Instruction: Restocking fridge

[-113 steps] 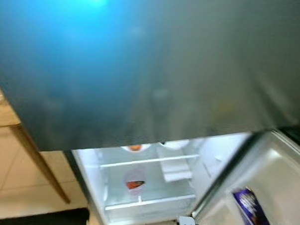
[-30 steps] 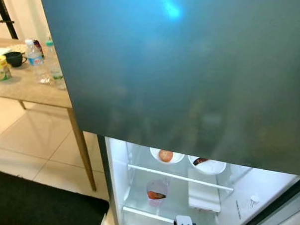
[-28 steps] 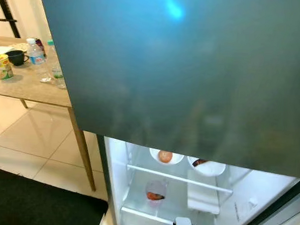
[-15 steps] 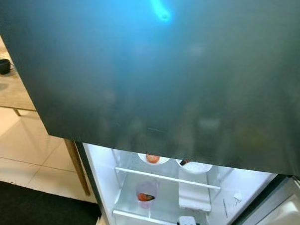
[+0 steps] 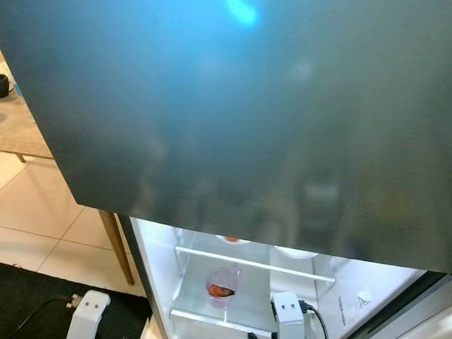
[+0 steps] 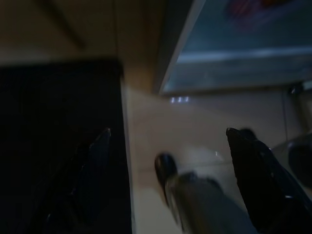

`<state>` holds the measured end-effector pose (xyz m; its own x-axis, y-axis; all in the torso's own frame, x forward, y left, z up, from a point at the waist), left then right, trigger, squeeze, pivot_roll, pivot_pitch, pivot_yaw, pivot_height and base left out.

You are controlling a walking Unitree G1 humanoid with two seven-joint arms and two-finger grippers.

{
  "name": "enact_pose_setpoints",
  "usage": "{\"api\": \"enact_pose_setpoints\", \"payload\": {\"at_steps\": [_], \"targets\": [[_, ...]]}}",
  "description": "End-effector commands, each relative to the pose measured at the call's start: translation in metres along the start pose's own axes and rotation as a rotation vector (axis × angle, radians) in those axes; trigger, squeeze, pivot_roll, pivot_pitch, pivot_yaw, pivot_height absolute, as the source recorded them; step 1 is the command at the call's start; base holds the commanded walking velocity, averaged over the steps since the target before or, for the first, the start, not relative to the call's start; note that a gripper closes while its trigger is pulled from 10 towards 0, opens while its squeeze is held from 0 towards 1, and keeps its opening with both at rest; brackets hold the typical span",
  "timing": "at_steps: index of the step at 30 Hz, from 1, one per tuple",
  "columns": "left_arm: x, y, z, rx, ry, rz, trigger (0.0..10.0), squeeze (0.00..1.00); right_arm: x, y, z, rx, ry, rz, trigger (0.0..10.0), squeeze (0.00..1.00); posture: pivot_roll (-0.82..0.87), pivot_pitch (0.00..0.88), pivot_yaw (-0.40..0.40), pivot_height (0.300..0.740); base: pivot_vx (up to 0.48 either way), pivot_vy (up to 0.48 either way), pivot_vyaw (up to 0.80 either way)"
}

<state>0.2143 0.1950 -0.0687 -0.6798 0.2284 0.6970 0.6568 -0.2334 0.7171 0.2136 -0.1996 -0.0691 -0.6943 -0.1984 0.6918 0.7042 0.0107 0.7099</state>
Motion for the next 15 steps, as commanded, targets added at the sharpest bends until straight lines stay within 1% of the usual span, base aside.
{"api": "enact_pose_setpoints", "payload": {"at_steps": [1, 5, 7, 9, 10, 12, 15], "targets": [[-0.004, 0.009, -0.007, -0.030, -0.033, -0.035, 10.0, 0.00, -0.001, 0.010, -0.003, 0.028, 0.010, -0.037, 10.0, 0.00, -0.05, 0.035, -0.008, 0.740, 0.000, 0.000, 0.00], [-0.012, 0.026, -0.024, -0.071, -0.095, -0.097, 10.0, 0.00, 0.001, 0.026, -0.017, 0.018, -0.028, -0.085, 10.0, 0.00, -0.04, 0.039, -0.017, 0.740, 0.000, 0.000, 0.00], [-0.014, 0.032, -0.032, -0.093, -0.130, -0.122, 10.0, 0.00, 0.001, 0.036, -0.021, 0.012, -0.040, -0.110, 10.0, 0.00, -0.04, 0.042, -0.018, 0.736, 0.000, 0.000, 0.00], [-0.015, 0.036, -0.035, -0.103, -0.154, -0.142, 10.0, 0.00, -0.001, 0.043, -0.018, 0.010, -0.026, -0.128, 10.0, 0.00, -0.04, 0.042, -0.016, 0.726, 0.000, 0.000, 0.00], [-0.015, 0.036, -0.035, -0.103, -0.154, -0.142, 10.0, 0.00, -0.001, 0.043, -0.018, 0.010, -0.026, -0.128, 10.0, 0.00, -0.04, 0.042, -0.016, 0.726, 0.000, 0.000, 0.00], [-0.014, 0.037, -0.033, -0.097, -0.153, -0.151, 10.0, 0.00, -0.004, 0.048, -0.012, 0.036, 0.007, -0.136, 10.0, 0.00, -0.03, 0.044, -0.010, 0.716, 0.000, 0.000, 0.00], [-0.012, 0.032, -0.030, -0.090, -0.146, -0.139, 10.0, 0.00, -0.007, 0.049, -0.004, 0.062, 0.031, -0.138, 10.0, 0.00, -0.03, 0.037, 0.009, 0.701, 0.000, 0.000, 0.00]]}}
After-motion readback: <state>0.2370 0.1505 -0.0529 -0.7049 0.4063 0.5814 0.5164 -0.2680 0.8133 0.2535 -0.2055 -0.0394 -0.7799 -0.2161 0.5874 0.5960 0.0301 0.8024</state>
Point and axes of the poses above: a point about 5 cm out from each wrist's last joint towards the gripper, its own x axis pointing back from the gripper into the wrist, its own y axis along the axis of the wrist's last joint, z = x × y, the point moved 1 cm from there along -x, pointing out of the wrist towards the gripper, and after that the axes turned 4 degrees about -x, right-handed, at the moved point
